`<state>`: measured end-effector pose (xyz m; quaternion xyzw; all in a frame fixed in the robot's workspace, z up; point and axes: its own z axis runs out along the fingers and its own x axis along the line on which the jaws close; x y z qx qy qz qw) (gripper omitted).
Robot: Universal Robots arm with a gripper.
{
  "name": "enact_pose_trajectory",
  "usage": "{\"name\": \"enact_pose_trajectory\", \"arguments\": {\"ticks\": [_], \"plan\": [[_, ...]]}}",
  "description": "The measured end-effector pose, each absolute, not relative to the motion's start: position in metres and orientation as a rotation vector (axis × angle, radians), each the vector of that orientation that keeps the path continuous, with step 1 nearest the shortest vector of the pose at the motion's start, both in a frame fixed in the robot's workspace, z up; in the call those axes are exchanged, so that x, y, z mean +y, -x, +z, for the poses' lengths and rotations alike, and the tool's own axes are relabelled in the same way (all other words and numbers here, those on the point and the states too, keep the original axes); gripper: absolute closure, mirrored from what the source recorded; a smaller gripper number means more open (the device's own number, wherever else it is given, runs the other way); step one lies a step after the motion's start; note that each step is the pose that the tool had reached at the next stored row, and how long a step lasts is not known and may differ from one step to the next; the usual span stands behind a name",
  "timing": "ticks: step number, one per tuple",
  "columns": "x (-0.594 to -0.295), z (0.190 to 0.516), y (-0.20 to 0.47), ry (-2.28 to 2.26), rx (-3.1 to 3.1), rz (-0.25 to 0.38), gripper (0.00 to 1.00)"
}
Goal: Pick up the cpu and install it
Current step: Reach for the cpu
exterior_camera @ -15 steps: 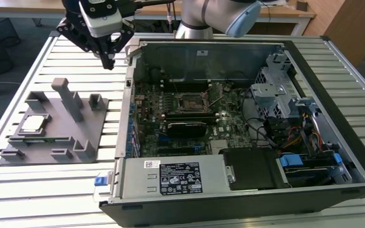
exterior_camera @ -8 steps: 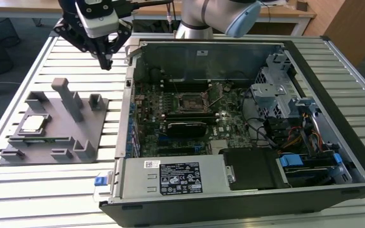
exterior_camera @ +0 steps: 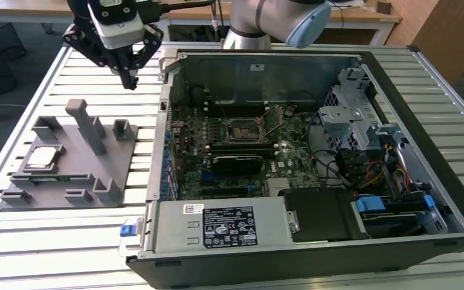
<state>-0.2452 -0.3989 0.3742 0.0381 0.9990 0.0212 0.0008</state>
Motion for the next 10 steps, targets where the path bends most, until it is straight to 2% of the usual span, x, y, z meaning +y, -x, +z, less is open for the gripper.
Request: {"name": "enact_pose_trajectory", "arguments": {"ticks": [10], "plan": [[-0.3989, 0.3729, 0.2542, -0.120, 3.140, 0.067, 0.89]]}}
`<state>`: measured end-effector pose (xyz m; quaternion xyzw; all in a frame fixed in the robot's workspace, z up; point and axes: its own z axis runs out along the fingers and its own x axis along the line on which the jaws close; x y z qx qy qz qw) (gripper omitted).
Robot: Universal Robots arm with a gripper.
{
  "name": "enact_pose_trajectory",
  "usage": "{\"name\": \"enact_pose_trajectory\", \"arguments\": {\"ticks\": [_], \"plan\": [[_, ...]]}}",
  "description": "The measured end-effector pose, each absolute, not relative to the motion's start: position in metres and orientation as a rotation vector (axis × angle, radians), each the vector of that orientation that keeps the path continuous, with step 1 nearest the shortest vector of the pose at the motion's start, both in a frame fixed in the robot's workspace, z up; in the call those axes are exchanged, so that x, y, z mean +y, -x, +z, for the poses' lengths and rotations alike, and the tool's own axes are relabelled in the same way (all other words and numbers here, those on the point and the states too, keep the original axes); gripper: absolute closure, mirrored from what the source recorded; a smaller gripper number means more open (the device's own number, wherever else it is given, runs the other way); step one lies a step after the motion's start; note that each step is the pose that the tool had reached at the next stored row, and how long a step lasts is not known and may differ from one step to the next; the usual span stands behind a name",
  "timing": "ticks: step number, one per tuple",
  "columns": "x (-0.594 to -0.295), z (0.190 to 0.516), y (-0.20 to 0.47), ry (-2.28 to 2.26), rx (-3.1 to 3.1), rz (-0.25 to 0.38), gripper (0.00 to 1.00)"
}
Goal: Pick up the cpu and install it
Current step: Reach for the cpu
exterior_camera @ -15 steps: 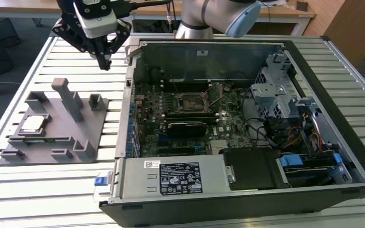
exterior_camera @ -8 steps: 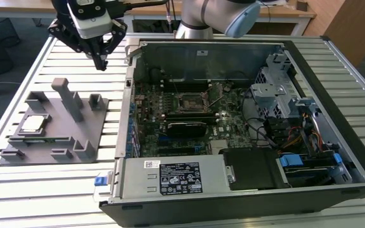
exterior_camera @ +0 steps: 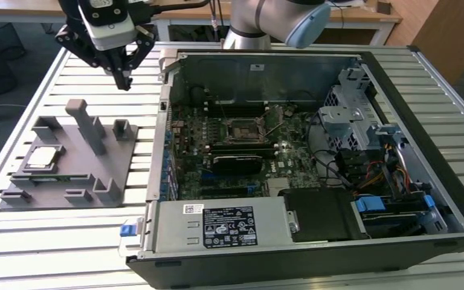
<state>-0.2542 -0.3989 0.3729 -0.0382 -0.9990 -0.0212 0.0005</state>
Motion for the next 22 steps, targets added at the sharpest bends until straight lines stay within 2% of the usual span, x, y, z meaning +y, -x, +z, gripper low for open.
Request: {"name": "enact_pose_trajectory", "arguments": {"ticks": [22], "plan": [[-0.399, 0.370, 0.269, 0.120, -3.131, -0.066, 0.89]]}}
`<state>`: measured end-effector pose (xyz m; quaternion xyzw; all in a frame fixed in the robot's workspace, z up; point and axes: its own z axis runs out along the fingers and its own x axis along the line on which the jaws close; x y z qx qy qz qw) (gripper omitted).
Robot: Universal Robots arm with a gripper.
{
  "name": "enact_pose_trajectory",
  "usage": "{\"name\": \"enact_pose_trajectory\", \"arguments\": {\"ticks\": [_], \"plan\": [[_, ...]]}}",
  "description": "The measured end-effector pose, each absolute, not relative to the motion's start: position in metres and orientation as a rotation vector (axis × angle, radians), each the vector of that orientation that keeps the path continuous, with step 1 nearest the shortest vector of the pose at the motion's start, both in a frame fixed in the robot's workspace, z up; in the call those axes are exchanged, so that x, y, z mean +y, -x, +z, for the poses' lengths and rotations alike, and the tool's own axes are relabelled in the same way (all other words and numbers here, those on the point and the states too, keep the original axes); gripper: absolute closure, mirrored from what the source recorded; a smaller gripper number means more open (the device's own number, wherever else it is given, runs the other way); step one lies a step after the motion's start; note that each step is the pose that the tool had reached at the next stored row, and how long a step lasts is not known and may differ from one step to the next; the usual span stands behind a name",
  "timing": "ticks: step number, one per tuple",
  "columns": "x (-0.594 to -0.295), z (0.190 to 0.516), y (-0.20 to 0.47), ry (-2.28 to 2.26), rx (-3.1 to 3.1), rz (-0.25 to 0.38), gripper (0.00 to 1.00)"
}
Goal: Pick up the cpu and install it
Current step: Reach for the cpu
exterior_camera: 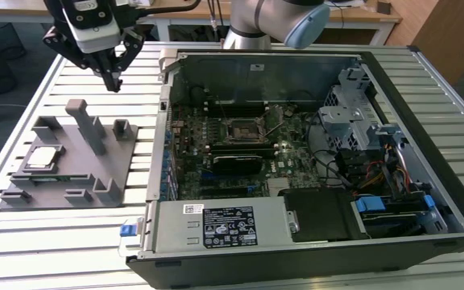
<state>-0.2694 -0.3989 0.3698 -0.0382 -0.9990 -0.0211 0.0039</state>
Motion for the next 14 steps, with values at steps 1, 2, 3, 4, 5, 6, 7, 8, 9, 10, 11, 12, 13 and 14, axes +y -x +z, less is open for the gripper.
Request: {"name": "enact_pose_trajectory", "arguments": {"ticks": [1, 2, 3, 4, 5, 6, 7, 8, 9, 10, 11, 12, 13, 14], "plan": [[-0.3989, 0.3697, 0.2701, 0.120, -3.130, -0.066, 0.89], [-0.3989, 0.3695, 0.2707, 0.120, -3.130, -0.066, 0.89], [-0.3989, 0.3694, 0.2714, 0.120, -3.130, -0.066, 0.89], [-0.3989, 0.3692, 0.2720, 0.120, -3.129, -0.066, 0.89], [-0.3989, 0.3691, 0.2726, 0.120, -3.129, -0.066, 0.89], [-0.3989, 0.3690, 0.2732, 0.120, -3.129, -0.066, 0.89], [-0.3989, 0.3688, 0.2738, 0.120, -3.128, -0.066, 0.89], [-0.3989, 0.3687, 0.2744, 0.120, -3.128, -0.066, 0.89], [-0.3989, 0.3686, 0.2751, 0.120, -3.127, -0.066, 0.89], [-0.3989, 0.3684, 0.2757, 0.120, -3.127, -0.066, 0.89], [-0.3989, 0.3682, 0.2763, 0.120, -3.127, -0.066, 0.89], [-0.3989, 0.3681, 0.2770, 0.120, -3.126, -0.066, 0.89], [-0.3989, 0.3680, 0.2776, 0.120, -3.126, -0.066, 0.89], [-0.3989, 0.3678, 0.2783, 0.120, -3.126, -0.066, 0.89]]}}
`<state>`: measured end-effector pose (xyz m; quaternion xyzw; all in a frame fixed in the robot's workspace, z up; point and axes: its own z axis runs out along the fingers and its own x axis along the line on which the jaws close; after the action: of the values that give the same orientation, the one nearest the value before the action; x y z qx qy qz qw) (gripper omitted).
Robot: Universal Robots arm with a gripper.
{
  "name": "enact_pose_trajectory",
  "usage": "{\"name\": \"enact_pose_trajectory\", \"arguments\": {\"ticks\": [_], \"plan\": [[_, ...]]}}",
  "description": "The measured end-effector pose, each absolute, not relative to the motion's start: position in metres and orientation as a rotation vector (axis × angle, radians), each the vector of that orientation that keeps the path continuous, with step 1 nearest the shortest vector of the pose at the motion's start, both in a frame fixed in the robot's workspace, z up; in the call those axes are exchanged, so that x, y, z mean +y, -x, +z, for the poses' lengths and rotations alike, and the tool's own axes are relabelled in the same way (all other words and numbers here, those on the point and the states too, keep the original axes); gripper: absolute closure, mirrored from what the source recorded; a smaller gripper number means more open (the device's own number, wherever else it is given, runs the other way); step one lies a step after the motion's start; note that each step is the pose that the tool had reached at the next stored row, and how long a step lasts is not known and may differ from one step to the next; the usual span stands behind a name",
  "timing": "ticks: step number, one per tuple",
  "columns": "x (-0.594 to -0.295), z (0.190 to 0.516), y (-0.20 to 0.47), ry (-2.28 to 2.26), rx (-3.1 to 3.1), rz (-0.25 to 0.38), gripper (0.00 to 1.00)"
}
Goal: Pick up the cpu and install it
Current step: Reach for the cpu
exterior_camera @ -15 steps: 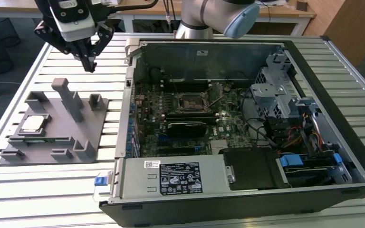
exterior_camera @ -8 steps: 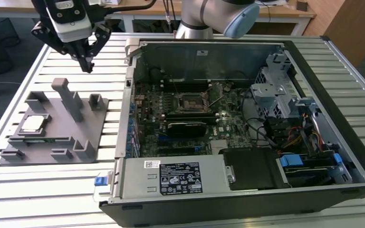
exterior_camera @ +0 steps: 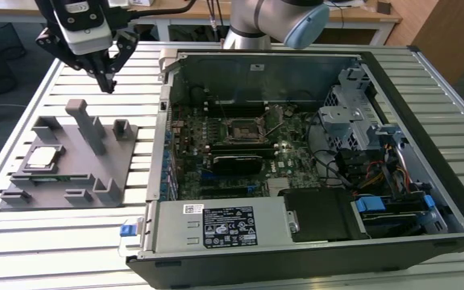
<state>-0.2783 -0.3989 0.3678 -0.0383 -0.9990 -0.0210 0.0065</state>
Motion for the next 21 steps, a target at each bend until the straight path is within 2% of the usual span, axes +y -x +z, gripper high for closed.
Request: {"name": "enact_pose_trajectory", "arguments": {"ticks": [21], "plan": [[-0.399, 0.364, 0.294, 0.120, -3.116, -0.065, 0.89]]}}
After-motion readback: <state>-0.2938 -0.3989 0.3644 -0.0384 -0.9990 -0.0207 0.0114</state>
